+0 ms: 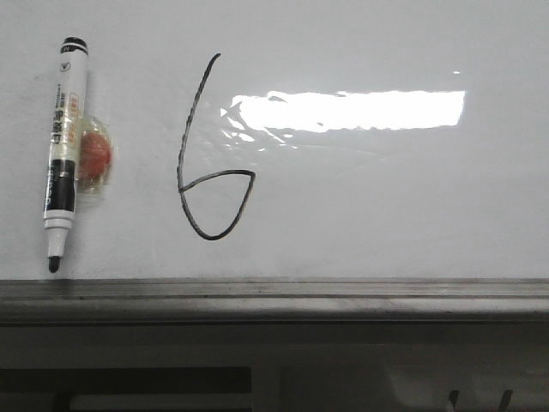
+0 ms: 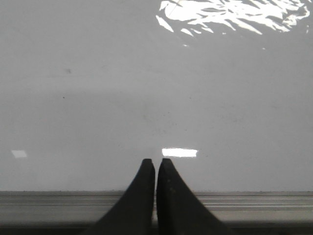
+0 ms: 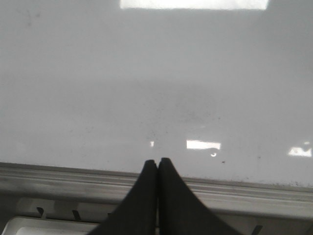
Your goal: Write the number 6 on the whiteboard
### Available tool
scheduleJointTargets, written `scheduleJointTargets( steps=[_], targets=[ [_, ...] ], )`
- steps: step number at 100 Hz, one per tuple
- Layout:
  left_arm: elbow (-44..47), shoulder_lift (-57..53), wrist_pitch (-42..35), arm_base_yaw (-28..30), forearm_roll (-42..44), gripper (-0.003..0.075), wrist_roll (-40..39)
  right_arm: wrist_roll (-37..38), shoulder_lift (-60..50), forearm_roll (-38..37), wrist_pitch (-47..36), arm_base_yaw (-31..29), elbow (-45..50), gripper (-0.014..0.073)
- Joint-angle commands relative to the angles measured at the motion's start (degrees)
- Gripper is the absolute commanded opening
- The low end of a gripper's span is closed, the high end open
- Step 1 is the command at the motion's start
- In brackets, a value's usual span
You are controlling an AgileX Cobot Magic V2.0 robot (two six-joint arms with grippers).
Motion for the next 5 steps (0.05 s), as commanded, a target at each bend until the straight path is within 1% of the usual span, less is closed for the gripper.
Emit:
scheduleJointTargets(
  steps=[1, 5],
  targets=[
    [0.4, -1.6, -3.7, 0.2, -0.1, -0.0021, -0.5, 0.0, -1.1, -0.9, -0.2, -0.4, 0.7, -0.0063],
    [0.4, -1.6, -3.7, 0.2, -0.1, -0.0021, -0.5, 0.0, -1.1, -0.9, -0.2, -0.4, 0.7, -0.0063]
  ],
)
